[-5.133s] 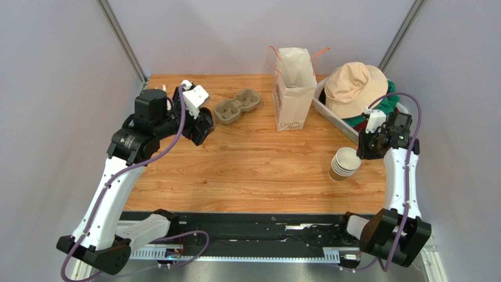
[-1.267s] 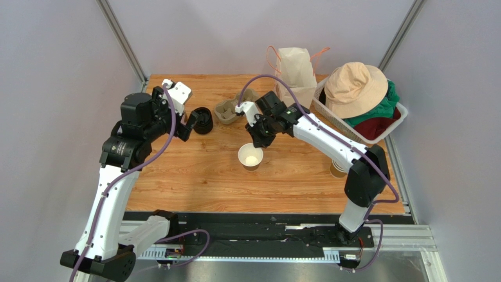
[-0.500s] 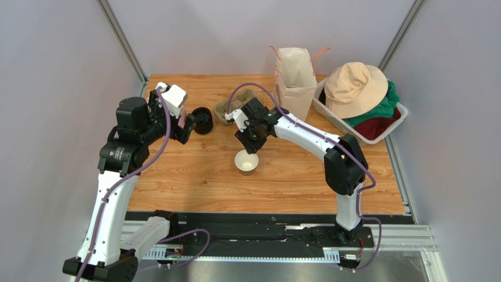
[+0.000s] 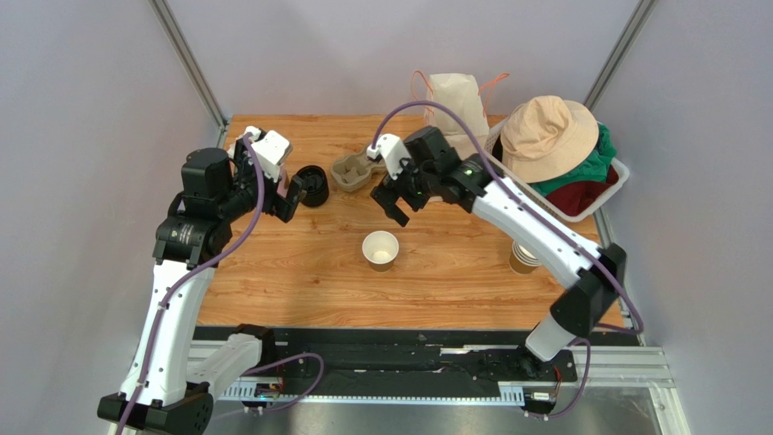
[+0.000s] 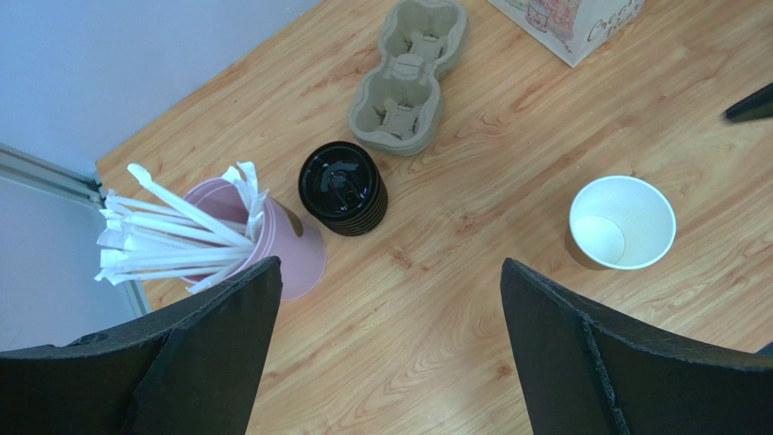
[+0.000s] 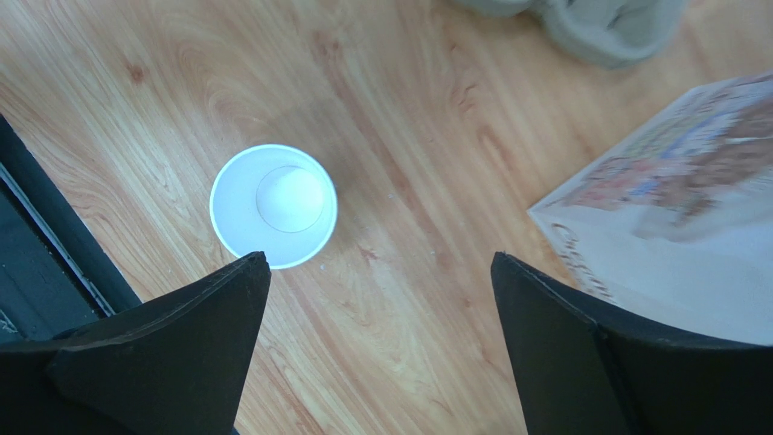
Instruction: Pack the takeout coffee
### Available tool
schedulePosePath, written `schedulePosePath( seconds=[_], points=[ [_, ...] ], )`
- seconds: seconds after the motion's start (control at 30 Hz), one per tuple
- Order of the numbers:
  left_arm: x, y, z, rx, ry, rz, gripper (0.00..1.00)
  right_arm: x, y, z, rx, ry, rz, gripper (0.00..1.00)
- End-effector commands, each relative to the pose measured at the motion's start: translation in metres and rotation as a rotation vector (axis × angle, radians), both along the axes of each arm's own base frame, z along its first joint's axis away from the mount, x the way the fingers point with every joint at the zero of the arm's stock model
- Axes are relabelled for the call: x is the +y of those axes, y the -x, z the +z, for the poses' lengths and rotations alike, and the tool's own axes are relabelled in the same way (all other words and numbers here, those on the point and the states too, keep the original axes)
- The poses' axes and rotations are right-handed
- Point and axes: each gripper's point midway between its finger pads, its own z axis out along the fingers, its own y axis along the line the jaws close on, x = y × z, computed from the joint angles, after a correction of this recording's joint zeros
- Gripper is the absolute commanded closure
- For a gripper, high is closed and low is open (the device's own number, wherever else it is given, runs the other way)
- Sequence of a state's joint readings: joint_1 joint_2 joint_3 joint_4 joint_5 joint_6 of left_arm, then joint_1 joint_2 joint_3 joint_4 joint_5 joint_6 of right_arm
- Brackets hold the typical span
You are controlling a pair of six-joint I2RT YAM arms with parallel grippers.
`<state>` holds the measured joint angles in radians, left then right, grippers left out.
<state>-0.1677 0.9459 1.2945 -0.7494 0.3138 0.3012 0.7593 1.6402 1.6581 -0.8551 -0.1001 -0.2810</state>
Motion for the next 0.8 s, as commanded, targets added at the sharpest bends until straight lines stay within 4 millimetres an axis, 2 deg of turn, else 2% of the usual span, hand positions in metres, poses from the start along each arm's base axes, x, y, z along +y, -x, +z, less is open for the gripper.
schedulePosePath(
  seconds=[0.0,0.03,0.07,0.1,0.13,0.2,0.37,0.47,0.5,0.53,0.57,0.6,0.63,0.67,0.7,0.77],
  points=[
    [-0.004,-0.004,0.005,-0.019,0.020,-0.021,0.01,-0.037,0.001,0.065,-0.179,-0.051,-0.037,0.01],
    [-0.005,-0.004,0.005,-0.016,0.021,-0.021,0.01,-0.045,0.004,0.080,-0.222,-0.076,-0.047,0.01],
    [-0.005,-0.004,0.005,-0.016,0.023,-0.021,0.01,-0.050,0.005,0.085,-0.239,-0.087,-0.057,0.01],
    [-0.005,-0.004,0.005,-0.013,0.024,-0.022,0.01,-0.057,0.004,0.083,-0.242,-0.083,-0.069,0.01],
    [-0.005,-0.004,0.004,-0.010,0.027,-0.022,0.01,-0.062,0.007,0.094,-0.270,-0.111,-0.077,0.01],
    [-0.006,-0.005,0.003,-0.006,0.026,-0.022,0.01,-0.071,0.006,0.096,-0.281,-0.115,-0.100,0.01],
    [-0.006,-0.009,0.001,0.003,0.000,-0.034,0.01,-0.100,0.010,0.124,-0.362,-0.162,-0.160,0.01],
    [-0.008,-0.016,-0.005,0.035,-0.032,-0.054,0.01,-0.122,0.010,0.132,-0.397,-0.185,-0.205,0.01],
    [-0.009,-0.020,-0.013,0.071,-0.044,-0.057,0.01,-0.127,0.014,0.139,-0.414,-0.205,-0.211,0.01],
    [-0.011,-0.023,-0.014,0.076,-0.055,-0.063,0.01,-0.130,0.013,0.140,-0.425,-0.215,-0.218,0.01],
    [-0.011,-0.027,-0.017,0.082,-0.070,-0.066,0.01,-0.133,0.012,0.130,-0.411,-0.209,-0.223,0.01],
    [-0.011,-0.035,-0.025,0.107,-0.085,-0.060,0.01,-0.135,0.015,0.132,-0.423,-0.221,-0.221,0.01],
    [-0.012,-0.038,-0.027,0.113,-0.093,-0.061,0.01,-0.135,0.014,0.131,-0.429,-0.229,-0.219,0.01],
    [-0.012,-0.042,-0.030,0.119,-0.104,-0.063,0.01,-0.133,0.015,0.121,-0.411,-0.226,-0.207,0.01],
    [-0.013,-0.050,-0.037,0.141,-0.117,-0.058,0.01,-0.132,0.017,0.120,-0.411,-0.230,-0.199,0.01],
    [-0.014,-0.059,-0.038,0.142,-0.130,-0.059,0.01,-0.129,0.016,0.116,-0.406,-0.237,-0.185,0.01]
  ],
)
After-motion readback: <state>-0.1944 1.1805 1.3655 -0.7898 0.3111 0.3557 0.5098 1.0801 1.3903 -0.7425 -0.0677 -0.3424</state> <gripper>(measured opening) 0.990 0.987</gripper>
